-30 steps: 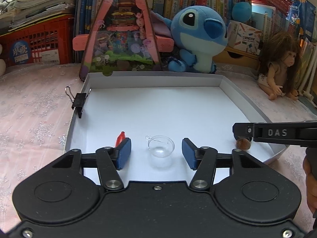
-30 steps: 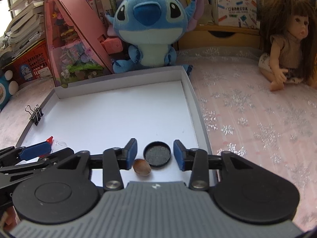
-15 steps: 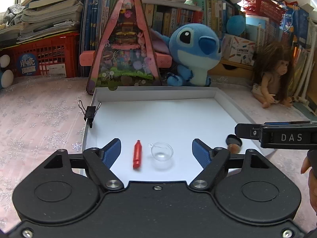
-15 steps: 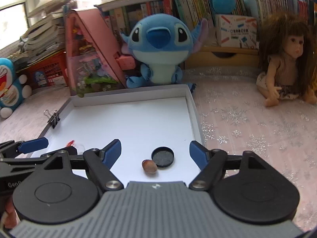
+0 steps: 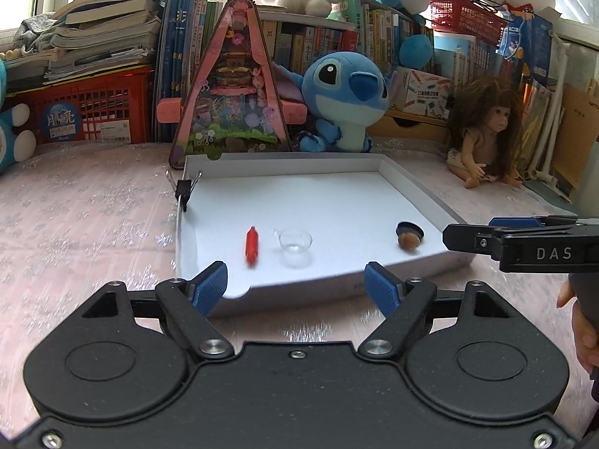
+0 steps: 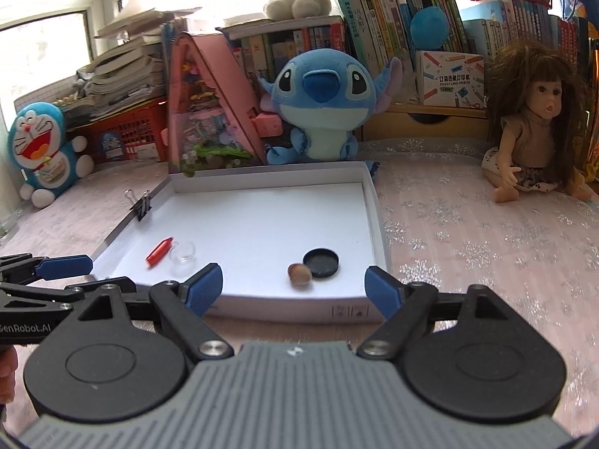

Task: Organize rigid objects
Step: 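Lift both open tools away from the tray, then move the left tool to a brown nut while the right tool approaches a blue plastic clip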

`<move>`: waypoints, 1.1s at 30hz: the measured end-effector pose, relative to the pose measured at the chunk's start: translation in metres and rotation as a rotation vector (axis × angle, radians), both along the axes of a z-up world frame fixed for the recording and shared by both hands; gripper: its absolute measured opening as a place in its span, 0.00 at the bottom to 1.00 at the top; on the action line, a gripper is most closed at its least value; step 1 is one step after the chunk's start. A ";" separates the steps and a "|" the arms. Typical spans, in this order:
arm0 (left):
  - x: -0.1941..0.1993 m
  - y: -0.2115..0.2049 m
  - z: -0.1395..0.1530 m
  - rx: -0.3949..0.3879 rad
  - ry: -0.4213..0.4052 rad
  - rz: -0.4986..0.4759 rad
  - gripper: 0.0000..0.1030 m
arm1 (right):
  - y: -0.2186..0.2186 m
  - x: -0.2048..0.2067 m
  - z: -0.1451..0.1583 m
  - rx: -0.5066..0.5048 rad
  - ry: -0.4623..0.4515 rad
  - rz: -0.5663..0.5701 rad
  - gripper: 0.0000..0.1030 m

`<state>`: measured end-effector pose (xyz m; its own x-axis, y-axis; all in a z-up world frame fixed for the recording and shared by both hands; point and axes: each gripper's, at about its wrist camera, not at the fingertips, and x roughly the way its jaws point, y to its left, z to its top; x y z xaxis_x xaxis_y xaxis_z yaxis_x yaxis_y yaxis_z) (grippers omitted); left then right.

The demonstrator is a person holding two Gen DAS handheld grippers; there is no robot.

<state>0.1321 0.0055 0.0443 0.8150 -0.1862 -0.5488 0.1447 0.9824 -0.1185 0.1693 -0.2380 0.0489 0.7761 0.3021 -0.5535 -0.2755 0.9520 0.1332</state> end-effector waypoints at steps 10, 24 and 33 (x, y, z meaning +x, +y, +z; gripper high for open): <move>-0.041 0.016 -0.014 0.000 0.003 0.001 0.76 | -0.004 -0.046 -0.011 -0.020 -0.061 0.030 0.91; -0.095 0.030 -0.031 0.030 -0.064 -0.028 0.76 | 0.008 -0.113 -0.036 -0.098 -0.164 0.114 0.94; -0.113 0.031 -0.045 0.030 -0.054 -0.031 0.74 | 0.006 -0.135 -0.050 -0.115 -0.165 0.127 0.95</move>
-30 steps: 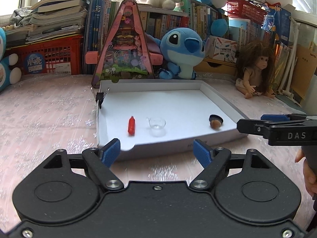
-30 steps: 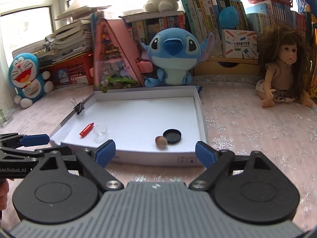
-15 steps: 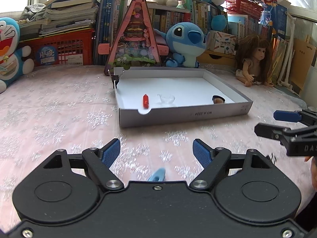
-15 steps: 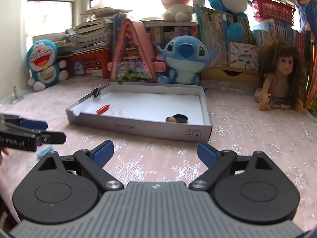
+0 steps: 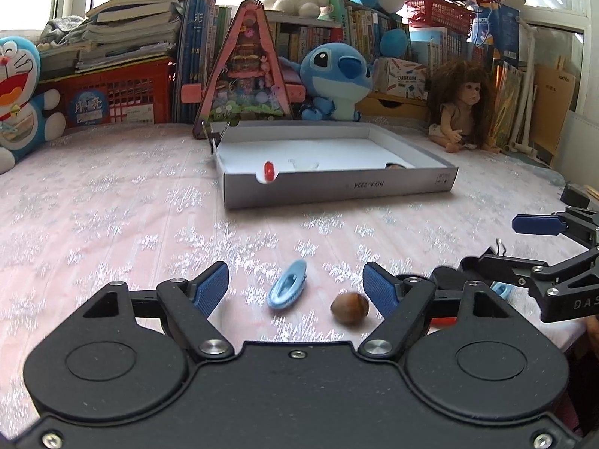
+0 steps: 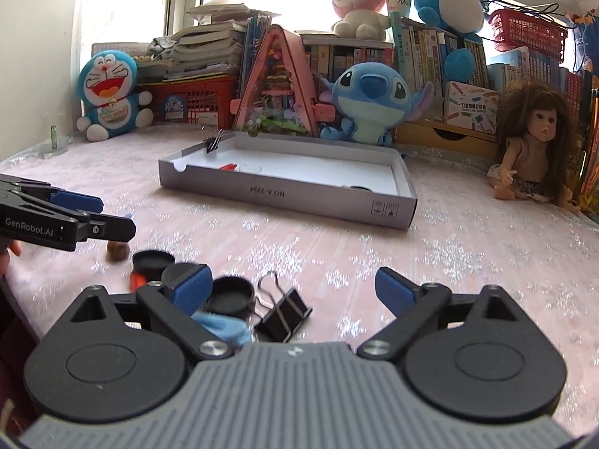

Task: Organize rigid objects
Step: 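Move the left tool to a brown nut while the right tool approaches a blue plastic clip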

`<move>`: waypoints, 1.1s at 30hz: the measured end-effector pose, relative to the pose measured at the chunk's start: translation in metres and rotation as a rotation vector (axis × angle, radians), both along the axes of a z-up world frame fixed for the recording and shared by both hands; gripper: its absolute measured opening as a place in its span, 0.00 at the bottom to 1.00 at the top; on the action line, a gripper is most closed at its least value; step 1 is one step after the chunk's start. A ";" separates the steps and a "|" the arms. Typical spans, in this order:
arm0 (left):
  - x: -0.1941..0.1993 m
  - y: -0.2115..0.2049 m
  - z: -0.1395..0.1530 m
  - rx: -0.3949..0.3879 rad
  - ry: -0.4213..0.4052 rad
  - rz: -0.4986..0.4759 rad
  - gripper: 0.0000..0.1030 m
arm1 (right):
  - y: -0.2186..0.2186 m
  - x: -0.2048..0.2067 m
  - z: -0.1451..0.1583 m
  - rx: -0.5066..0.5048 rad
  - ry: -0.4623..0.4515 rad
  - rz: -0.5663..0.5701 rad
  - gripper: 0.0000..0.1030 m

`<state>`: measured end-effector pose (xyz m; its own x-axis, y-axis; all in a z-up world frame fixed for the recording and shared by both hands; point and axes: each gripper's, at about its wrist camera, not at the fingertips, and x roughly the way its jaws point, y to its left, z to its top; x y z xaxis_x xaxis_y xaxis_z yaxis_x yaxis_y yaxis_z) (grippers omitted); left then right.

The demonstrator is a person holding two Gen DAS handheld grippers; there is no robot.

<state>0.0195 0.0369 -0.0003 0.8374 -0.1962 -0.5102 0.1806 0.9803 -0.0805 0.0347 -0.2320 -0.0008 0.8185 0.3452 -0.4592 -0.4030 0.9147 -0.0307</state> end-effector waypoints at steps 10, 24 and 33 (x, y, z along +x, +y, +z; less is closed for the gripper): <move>-0.006 0.002 -0.006 -0.016 0.023 -0.041 0.61 | -0.004 -0.008 -0.008 0.001 0.025 0.001 0.95; -0.019 -0.007 -0.003 0.008 -0.012 -0.108 0.38 | -0.001 -0.024 -0.010 0.019 0.023 0.097 0.79; -0.024 -0.013 -0.002 0.006 -0.027 -0.161 0.35 | -0.002 -0.029 -0.009 0.017 0.027 0.108 0.51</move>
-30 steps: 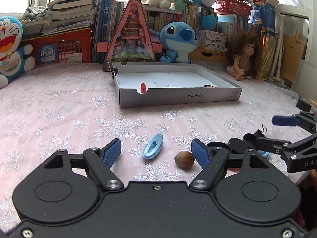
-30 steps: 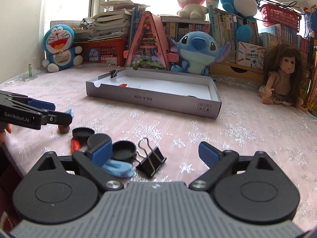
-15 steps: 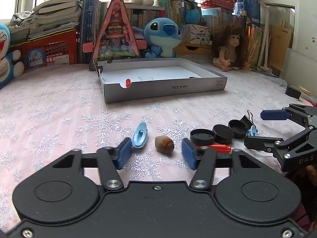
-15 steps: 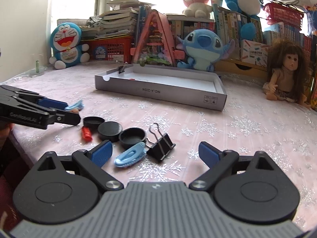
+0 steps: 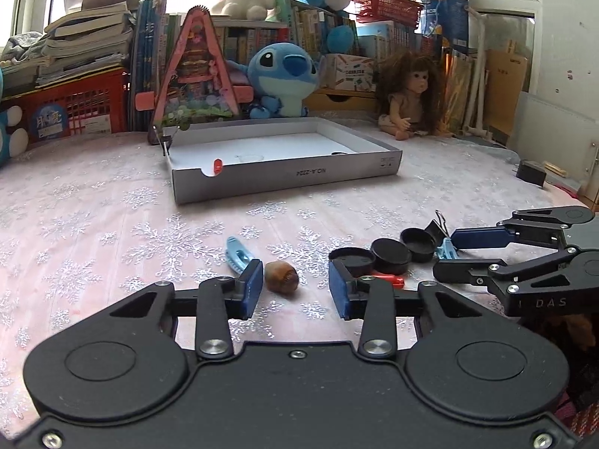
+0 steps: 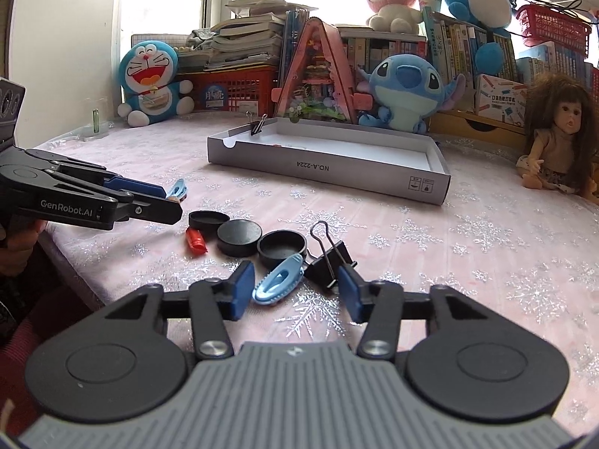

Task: Organize rigid objects
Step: 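Move the left tool to a brown nut while the right tool approaches a blue plastic clip, then grasp the brown nut with the left tool while the right tool grasps the blue clip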

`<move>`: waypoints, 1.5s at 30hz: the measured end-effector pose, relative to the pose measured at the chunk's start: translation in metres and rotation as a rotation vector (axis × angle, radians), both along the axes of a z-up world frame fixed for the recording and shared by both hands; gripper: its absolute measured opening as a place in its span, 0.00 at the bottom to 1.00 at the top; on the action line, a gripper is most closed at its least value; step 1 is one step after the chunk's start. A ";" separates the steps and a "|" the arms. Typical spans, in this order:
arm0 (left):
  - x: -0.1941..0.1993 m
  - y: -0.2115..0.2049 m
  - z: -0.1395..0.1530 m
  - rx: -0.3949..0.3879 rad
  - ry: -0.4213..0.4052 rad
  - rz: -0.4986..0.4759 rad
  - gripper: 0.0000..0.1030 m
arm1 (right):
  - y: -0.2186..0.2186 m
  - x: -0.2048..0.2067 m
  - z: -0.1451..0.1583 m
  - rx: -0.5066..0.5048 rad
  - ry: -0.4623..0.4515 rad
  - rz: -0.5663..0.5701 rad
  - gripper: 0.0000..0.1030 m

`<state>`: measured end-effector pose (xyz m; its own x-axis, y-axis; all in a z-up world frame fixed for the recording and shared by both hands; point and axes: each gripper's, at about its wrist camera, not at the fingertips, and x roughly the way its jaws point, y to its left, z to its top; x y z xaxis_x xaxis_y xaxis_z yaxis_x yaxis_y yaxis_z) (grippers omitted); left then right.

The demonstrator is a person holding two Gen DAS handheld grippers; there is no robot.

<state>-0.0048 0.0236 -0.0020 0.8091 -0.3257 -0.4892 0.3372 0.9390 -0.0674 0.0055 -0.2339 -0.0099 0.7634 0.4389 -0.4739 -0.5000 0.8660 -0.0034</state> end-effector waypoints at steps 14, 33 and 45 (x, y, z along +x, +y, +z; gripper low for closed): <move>0.002 -0.002 -0.004 -0.006 0.017 -0.008 0.31 | -0.016 0.005 0.001 -0.005 0.007 -0.102 0.28; 0.001 -0.009 -0.009 0.015 0.015 -0.025 0.22 | -0.016 0.008 -0.001 0.011 0.011 -0.099 0.28; -0.001 -0.011 -0.004 0.017 -0.001 -0.016 0.16 | -0.013 0.008 0.002 0.013 0.007 -0.093 0.19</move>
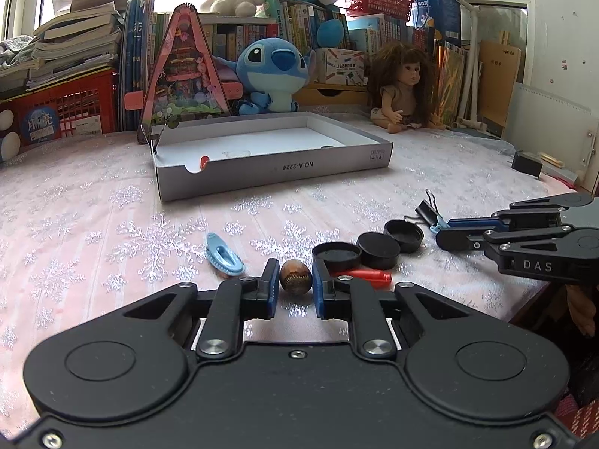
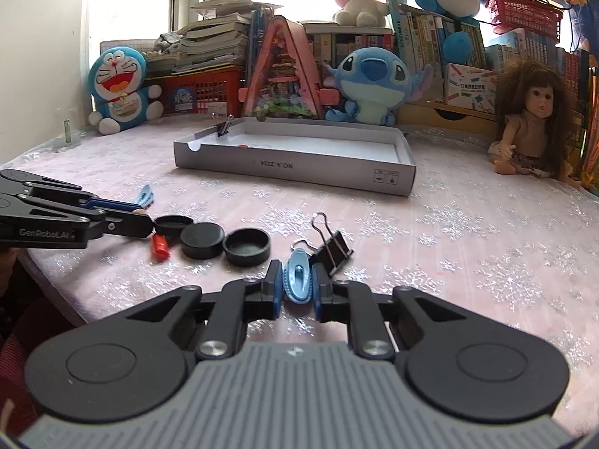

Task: Organize rigid objects
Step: 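Grasp the brown nut with the left tool while the right tool grasps the blue clip, then carry the brown nut and blue clip with both tools over the white tray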

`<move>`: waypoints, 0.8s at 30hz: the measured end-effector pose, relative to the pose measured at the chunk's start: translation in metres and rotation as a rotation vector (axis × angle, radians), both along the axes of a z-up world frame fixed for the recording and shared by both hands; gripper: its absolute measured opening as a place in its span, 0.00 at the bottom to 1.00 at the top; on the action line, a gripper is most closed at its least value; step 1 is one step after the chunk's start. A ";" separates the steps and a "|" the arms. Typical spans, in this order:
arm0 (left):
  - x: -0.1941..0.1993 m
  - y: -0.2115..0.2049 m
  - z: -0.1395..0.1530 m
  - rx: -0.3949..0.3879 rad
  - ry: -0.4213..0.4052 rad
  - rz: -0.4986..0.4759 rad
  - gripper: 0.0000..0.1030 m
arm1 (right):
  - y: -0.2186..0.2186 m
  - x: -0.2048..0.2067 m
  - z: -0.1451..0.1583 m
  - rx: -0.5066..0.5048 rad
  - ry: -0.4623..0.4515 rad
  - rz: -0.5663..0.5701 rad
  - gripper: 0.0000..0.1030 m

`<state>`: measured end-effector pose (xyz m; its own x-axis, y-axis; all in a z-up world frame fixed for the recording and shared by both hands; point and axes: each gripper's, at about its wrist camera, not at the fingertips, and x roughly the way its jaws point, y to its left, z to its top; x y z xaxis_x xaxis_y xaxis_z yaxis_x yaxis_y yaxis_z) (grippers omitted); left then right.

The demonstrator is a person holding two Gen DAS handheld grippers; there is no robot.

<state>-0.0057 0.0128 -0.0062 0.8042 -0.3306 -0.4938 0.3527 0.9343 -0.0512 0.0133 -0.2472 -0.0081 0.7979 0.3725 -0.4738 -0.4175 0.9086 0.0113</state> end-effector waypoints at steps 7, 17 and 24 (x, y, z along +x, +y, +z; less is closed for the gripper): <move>0.005 0.001 0.011 -0.017 -0.008 0.026 0.16 | 0.000 0.003 0.007 0.007 -0.019 -0.013 0.19; 0.025 0.005 0.027 -0.039 0.020 0.090 0.16 | -0.005 0.015 0.020 0.031 -0.042 -0.062 0.19; 0.042 0.012 0.041 -0.077 0.031 0.127 0.16 | -0.006 0.025 0.029 0.049 -0.048 -0.084 0.19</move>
<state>0.0365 0.0243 0.0349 0.8270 -0.2645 -0.4960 0.2287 0.9644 -0.1329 0.0379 -0.2537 0.0209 0.8487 0.3253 -0.4170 -0.3413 0.9392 0.0383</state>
